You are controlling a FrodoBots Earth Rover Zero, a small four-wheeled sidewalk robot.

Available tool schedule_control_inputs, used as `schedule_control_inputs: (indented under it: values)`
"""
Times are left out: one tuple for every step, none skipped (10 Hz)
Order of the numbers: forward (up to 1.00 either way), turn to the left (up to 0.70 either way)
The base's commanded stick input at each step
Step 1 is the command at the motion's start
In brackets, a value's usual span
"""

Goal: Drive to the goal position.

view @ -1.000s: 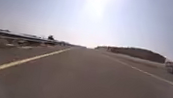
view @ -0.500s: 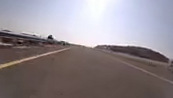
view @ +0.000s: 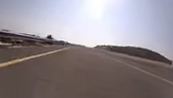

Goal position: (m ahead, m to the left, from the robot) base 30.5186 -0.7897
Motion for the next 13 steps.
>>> schedule_control_inputs:
  values:
    - [0.7,0.0]
    - [0.7,0.0]
    - [0.7,0.0]
    - [0.7,0.0]
    - [0.7,0.0]
    - [0.7,0.0]
    - [0.7,0.0]
    - [0.7,0.0]
    - [0.7,0.0]
    - [0.7,0.0]
    - [0.7,0.0]
    - [0.7,0.0]
    - [0.7,0.0]
